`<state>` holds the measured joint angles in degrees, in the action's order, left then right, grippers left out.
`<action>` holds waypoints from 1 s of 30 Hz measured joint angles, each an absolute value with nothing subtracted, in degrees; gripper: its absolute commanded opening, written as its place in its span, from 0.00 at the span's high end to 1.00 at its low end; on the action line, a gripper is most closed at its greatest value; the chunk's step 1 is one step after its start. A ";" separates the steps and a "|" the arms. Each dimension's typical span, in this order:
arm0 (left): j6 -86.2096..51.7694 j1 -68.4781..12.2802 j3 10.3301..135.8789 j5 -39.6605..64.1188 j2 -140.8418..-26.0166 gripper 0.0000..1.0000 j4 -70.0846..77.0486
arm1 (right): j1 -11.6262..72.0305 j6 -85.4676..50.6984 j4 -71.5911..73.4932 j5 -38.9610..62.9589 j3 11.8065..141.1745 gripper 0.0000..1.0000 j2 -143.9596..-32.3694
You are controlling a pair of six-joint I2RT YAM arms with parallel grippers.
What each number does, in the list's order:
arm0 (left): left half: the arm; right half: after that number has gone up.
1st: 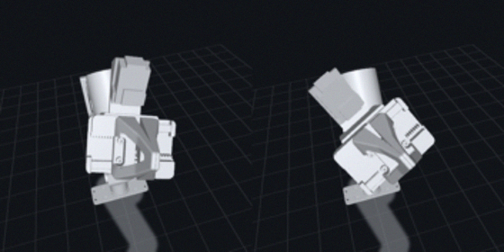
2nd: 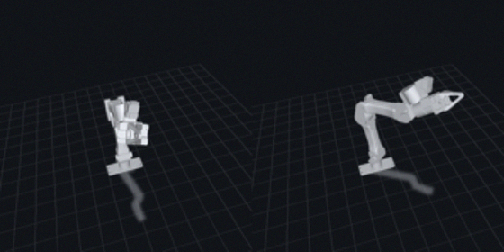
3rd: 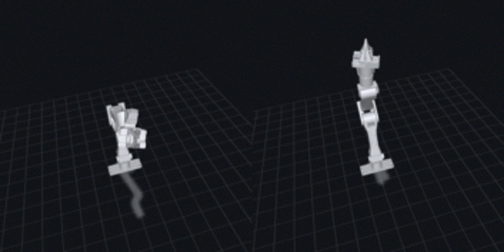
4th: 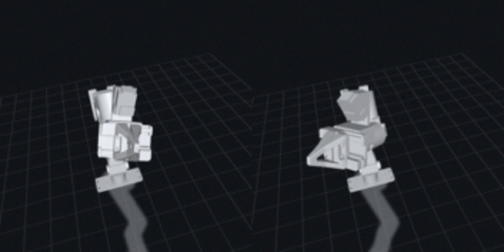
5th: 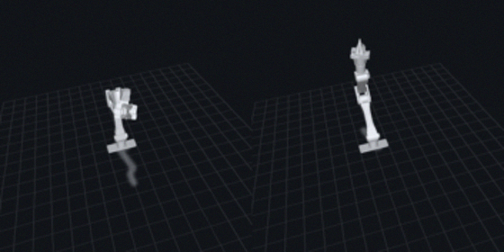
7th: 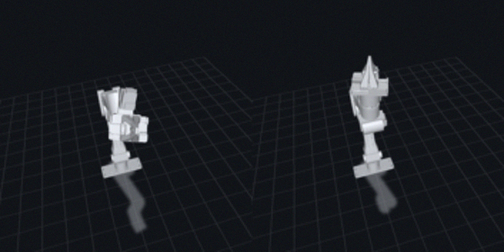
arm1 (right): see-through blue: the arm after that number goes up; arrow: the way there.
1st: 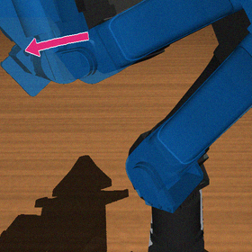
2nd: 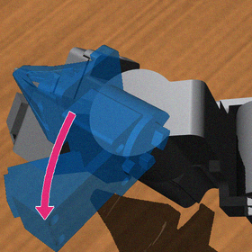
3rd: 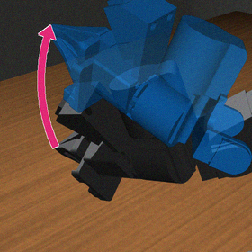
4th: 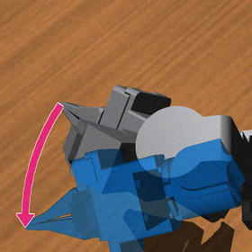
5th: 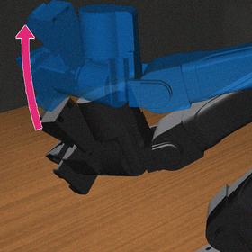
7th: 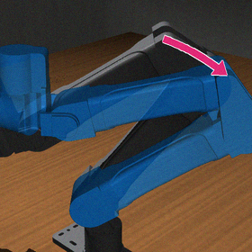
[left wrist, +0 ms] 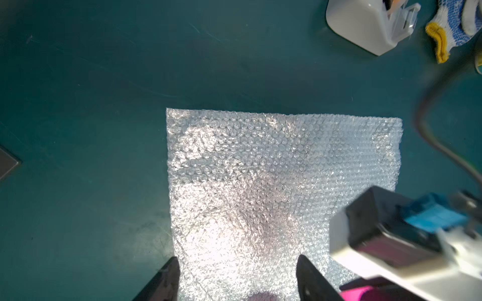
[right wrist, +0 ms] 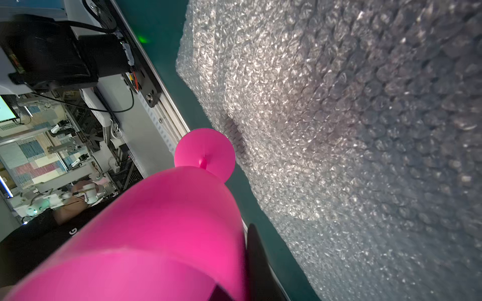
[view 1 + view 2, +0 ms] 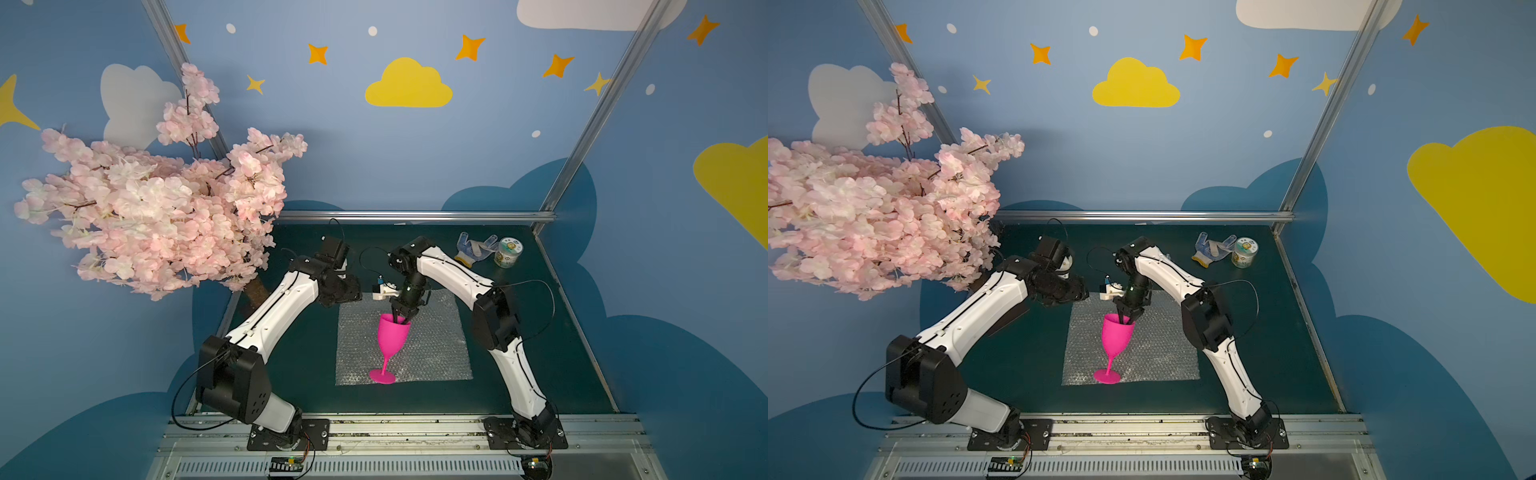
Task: Wrap wine glasses in bubble wrap
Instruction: Place the wine glass on the bubble wrap.
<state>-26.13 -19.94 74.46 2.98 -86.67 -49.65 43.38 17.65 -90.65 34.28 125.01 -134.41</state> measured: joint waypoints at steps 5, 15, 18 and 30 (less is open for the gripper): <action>-26.09 -20.32 74.43 2.98 -86.67 0.30 -50.24 | 43.33 18.74 -91.83 32.14 130.96 0.69 -138.21; -26.39 -24.27 72.55 3.33 -86.67 0.30 -50.43 | 40.51 14.35 -91.11 25.21 140.33 0.52 -139.15; -27.35 -26.74 70.76 4.36 -86.67 0.30 -50.11 | 37.45 12.21 -89.86 24.40 144.68 0.52 -138.89; -30.59 -33.93 66.32 8.60 -86.89 0.44 -48.16 | 31.35 -6.04 -72.93 23.46 111.04 0.61 -115.52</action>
<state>-30.59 -33.93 66.32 8.60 -86.89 -48.16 31.35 -6.04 -72.93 23.46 111.04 -115.52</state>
